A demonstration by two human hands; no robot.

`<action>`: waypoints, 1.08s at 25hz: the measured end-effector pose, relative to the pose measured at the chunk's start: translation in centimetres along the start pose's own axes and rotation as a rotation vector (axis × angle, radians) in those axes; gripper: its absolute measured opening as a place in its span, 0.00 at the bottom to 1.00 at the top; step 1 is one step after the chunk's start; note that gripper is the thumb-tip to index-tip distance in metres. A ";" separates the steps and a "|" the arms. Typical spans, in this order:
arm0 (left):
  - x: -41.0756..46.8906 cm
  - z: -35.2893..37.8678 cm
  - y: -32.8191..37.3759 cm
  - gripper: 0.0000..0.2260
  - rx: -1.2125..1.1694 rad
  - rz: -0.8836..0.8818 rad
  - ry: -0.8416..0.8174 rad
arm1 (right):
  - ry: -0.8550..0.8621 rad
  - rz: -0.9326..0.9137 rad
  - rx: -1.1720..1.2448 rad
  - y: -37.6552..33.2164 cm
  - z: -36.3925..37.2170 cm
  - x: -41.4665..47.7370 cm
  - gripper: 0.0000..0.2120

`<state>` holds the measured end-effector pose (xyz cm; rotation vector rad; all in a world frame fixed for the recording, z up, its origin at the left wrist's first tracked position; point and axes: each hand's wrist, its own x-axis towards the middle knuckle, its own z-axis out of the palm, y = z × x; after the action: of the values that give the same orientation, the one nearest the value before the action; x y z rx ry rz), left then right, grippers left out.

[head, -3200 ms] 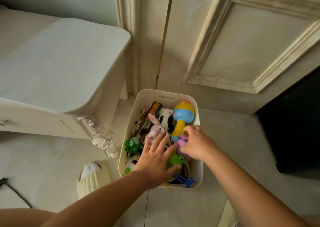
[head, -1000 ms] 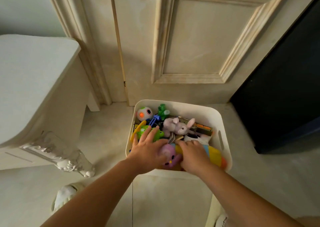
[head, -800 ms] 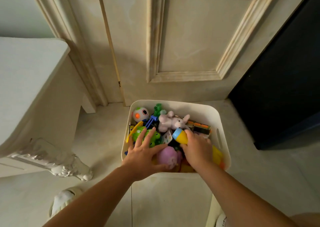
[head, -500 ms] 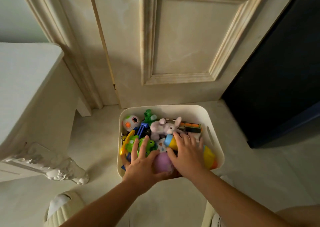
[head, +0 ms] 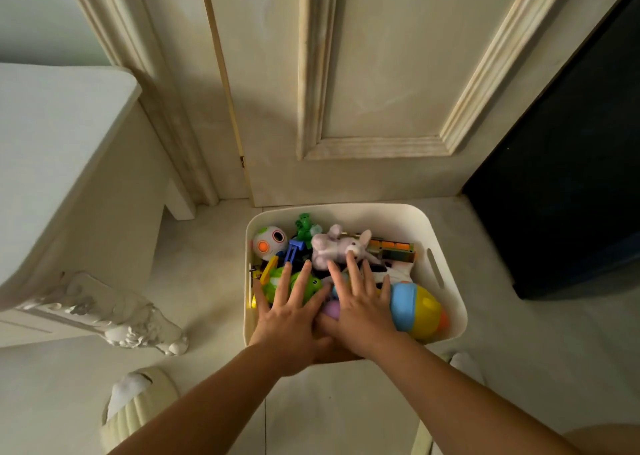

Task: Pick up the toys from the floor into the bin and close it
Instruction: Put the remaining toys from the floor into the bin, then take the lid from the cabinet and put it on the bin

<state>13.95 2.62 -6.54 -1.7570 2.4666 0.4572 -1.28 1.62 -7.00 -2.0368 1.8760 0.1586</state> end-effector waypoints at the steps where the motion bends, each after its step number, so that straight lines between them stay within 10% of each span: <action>1: 0.1 0.3 0.0 0.38 0.005 -0.002 -0.021 | -0.019 0.009 0.001 0.0 0.2 0.2 0.41; 12: -0.9 -3.7 0.0 0.29 -0.212 -0.047 0.101 | 0.254 -0.037 0.168 -1.4 -1.6 -1.0 0.27; 19: -5.1 -10.9 -4.5 0.16 -1.455 -0.599 0.379 | 0.282 0.057 0.596 -4.0 -5.7 -2.6 0.16; 27: -8.6 -16.8 -7.9 0.25 -2.357 -0.644 0.751 | 0.090 0.168 0.711 -6.4 -9.8 2.4 0.17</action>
<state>26.07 3.32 9.90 0.9775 0.0604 -1.3055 3.63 -3.62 2.56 -1.4196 1.7988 -0.4971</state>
